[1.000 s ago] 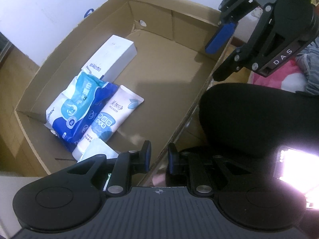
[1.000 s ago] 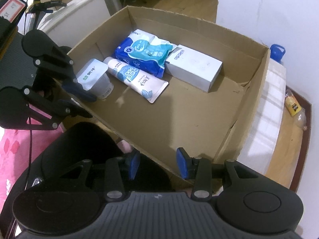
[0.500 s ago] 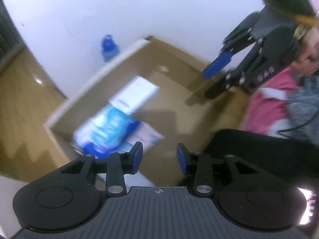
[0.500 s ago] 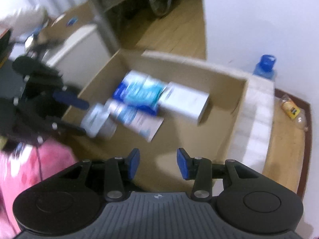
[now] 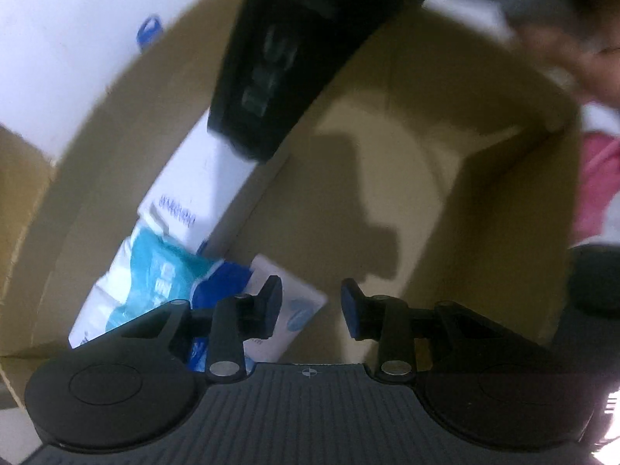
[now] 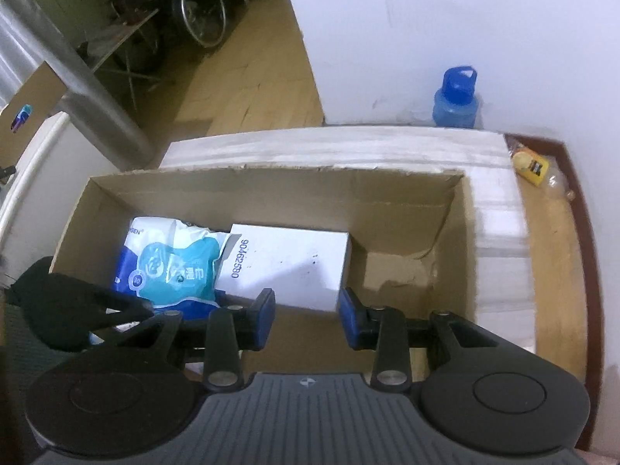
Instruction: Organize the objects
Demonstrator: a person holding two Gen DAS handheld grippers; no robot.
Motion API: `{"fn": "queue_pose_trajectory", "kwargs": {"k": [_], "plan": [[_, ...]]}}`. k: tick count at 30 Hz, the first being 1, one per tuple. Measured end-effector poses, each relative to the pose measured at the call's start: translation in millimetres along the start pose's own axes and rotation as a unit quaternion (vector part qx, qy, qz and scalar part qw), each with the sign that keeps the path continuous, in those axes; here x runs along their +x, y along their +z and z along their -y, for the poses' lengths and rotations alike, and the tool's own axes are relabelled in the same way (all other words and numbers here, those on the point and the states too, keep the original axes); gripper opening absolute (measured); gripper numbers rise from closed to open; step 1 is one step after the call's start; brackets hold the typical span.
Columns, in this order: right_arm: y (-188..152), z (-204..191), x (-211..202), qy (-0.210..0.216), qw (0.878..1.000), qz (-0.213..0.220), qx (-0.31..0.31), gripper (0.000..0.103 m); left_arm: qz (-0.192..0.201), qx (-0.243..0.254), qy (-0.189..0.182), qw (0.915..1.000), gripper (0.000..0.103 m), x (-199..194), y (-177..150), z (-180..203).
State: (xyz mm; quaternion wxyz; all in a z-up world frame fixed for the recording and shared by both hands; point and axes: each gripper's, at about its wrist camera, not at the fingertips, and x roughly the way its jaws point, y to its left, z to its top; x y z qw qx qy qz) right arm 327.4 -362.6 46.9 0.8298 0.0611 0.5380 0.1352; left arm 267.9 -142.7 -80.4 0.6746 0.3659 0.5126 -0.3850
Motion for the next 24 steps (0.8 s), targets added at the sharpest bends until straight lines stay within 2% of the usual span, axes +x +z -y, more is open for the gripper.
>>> {"fn": "queue_pose_trajectory", "kwargs": {"k": [3,5,7,11,13,16,19,23,24], "plan": [[-5,1,1,0.009,1.0,-0.001,-0.008,0.038,0.006,0.018,0.005,0.9998,0.028,0,-5,0],[-6,-2,1,0.004,1.0,-0.001,-0.021,0.038,0.001,0.009,0.008,0.9999,0.027,0,-4,-2],[-6,-4,7,-0.002,0.999,-0.001,-0.032,0.038,-0.005,0.021,0.013,0.9997,0.027,0,-2,0],[-8,-2,6,0.011,1.0,-0.004,-0.019,0.039,-0.008,0.039,0.041,0.9984,0.028,-7,2,11],[-10,2,2,0.027,1.0,-0.009,-0.008,0.039,0.005,0.027,0.081,0.9963,0.029,-18,-2,16],[-18,4,-15,0.037,0.999,-0.003,-0.013,0.039,0.048,-0.014,0.104,0.9933,0.032,-47,-12,17],[-24,2,-38,0.021,0.999,0.022,-0.033,0.04,0.084,-0.066,0.135,0.985,0.041,-81,-23,20],[-32,2,-68,0.013,0.998,0.048,-0.048,0.04,0.124,-0.095,0.181,0.971,0.065,-115,-33,40],[-35,2,-75,0.018,0.998,0.052,-0.044,0.04,0.133,-0.109,0.186,0.9674,0.068,-121,-35,44]]}}
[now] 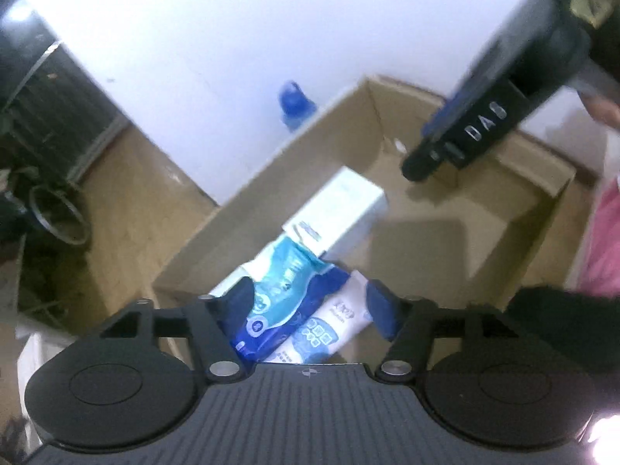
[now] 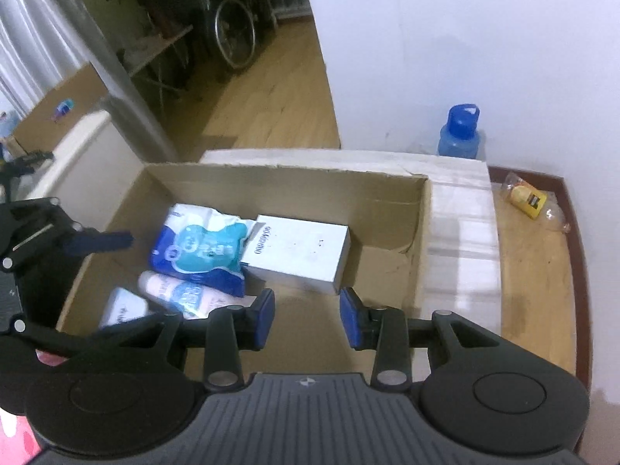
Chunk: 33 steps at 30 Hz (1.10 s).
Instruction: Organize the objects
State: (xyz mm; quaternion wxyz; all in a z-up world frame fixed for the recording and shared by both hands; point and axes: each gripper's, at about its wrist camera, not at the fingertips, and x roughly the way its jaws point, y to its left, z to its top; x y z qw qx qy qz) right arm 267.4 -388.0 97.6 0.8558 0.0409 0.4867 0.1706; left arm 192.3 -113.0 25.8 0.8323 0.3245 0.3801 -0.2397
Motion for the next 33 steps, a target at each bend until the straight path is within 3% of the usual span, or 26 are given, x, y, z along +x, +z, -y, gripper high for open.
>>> {"fn": "queue_pose_trajectory", "kwargs": {"k": [3,8,11,16,18,22,24,26,28,33], "plan": [[-9,-3,-13,0.0,1.0,0.003,-0.005,0.041,0.006,-0.031,0.003,0.9995,0.07,-6,2,2],[-29,-11,-27,-0.004,1.0,0.011,-0.01,0.041,0.023,-0.036,0.023,0.9988,0.074,-31,-9,18],[-44,-15,-33,-0.001,1.0,0.013,-0.006,0.041,0.025,-0.054,0.011,0.9982,0.074,-20,-19,21],[-65,-21,-44,-0.023,0.999,0.011,-0.036,0.043,0.027,-0.058,0.005,0.998,0.076,-46,-26,35],[-69,-20,-51,-0.022,0.999,0.018,-0.028,0.043,0.033,-0.065,0.004,0.9973,0.083,-49,-29,39],[-79,-23,-63,-0.028,0.999,0.038,-0.024,0.044,0.053,-0.082,0.015,0.9952,0.088,-60,-31,44],[-85,-25,-68,-0.031,0.998,0.052,-0.02,0.046,0.064,-0.106,0.018,0.9922,0.094,-62,-33,44],[-92,-25,-70,-0.03,0.997,0.067,-0.003,0.053,0.076,-0.152,0.009,0.9854,0.095,-64,-38,41],[-100,-25,-69,-0.027,0.996,0.081,0.017,0.053,0.084,-0.176,0.006,0.9808,0.097,-66,-42,41],[-120,-26,-64,-0.045,0.99,0.121,0.064,0.053,0.115,-0.219,0.041,0.9681,0.101,-67,-59,46]]}}
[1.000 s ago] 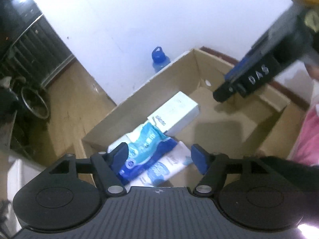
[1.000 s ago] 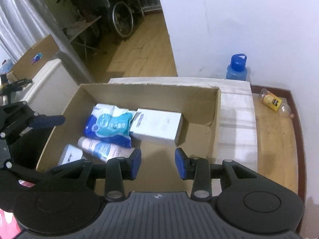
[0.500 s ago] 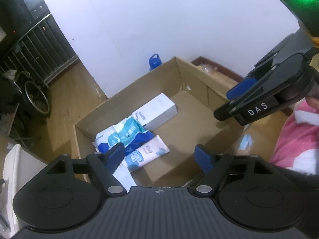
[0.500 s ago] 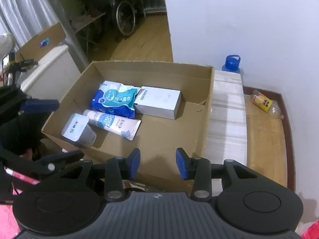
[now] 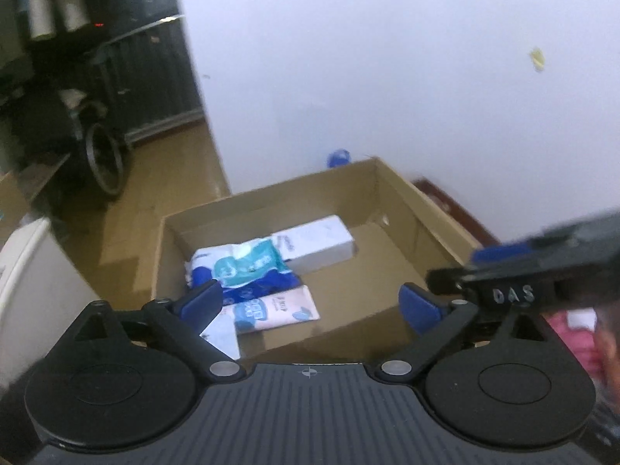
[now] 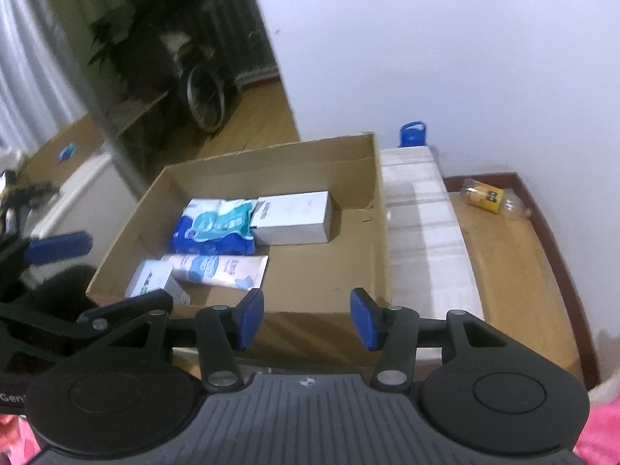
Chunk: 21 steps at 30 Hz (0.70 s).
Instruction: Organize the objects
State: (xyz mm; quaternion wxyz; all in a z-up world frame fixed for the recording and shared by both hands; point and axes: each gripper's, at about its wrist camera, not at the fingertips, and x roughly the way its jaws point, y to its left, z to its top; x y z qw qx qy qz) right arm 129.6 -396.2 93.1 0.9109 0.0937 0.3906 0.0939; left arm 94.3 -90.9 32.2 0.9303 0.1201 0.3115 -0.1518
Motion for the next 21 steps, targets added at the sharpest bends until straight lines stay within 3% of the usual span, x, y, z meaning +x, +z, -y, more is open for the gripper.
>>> {"fn": "queue_pose_trajectory", "kwargs": {"k": [3,6,8,10,14,17,21], "plan": [[-16,-7,-3,-0.054,0.997,0.059,-0.016,0.053,0.045,-0.058,0.0,0.9973,0.103,-4,-18,-8],[-27,-2,-4,-0.083,0.99,0.105,0.037,0.055,0.068,-0.089,0.018,0.9936,0.103,-3,-35,-11],[-36,0,1,-0.074,0.991,0.102,0.049,0.061,0.055,-0.083,0.044,0.9941,0.103,1,-44,-10],[-43,-8,7,-0.094,0.991,0.096,0.003,0.061,0.055,-0.083,0.067,0.9927,0.103,2,-54,-9],[-44,-10,7,-0.101,0.989,0.103,0.001,0.061,0.066,-0.108,0.076,0.9891,0.103,-2,-59,-15],[-48,-10,0,-0.109,0.986,0.128,0.004,0.061,0.099,-0.104,0.079,0.9864,0.103,-11,-61,-13],[-50,-8,-1,-0.109,0.985,0.136,0.005,0.061,0.098,-0.089,0.086,0.9874,0.103,-8,-66,-7]]}}
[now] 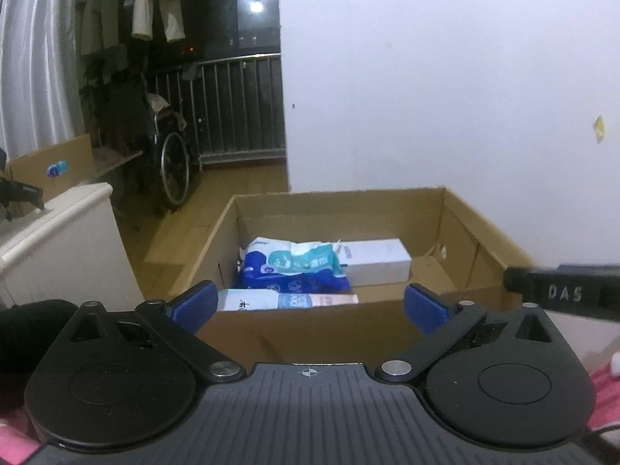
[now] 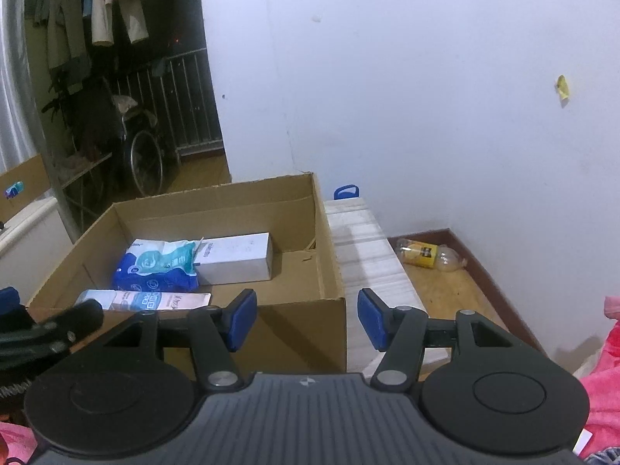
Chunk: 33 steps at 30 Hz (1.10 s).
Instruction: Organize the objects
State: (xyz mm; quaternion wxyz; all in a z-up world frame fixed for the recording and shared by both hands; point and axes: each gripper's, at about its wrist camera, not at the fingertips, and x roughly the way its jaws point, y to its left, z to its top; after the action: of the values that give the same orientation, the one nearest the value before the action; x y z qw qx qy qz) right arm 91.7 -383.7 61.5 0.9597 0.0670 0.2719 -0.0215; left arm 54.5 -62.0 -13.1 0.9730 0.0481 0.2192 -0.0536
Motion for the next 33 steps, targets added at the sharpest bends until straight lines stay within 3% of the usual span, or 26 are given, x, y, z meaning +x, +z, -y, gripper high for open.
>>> {"fn": "queue_pose_trajectory", "kwargs": {"k": [17,33], "plan": [[-3,-8,-13,-0.015,0.999,0.019,-0.026,0.069,-0.015,-0.03,0.001,0.9995,0.103,-2,-8,-11],[-4,-10,-13,-0.018,0.999,0.022,-0.034,0.073,0.004,0.032,0.017,0.9993,0.103,-5,-7,10]]}}
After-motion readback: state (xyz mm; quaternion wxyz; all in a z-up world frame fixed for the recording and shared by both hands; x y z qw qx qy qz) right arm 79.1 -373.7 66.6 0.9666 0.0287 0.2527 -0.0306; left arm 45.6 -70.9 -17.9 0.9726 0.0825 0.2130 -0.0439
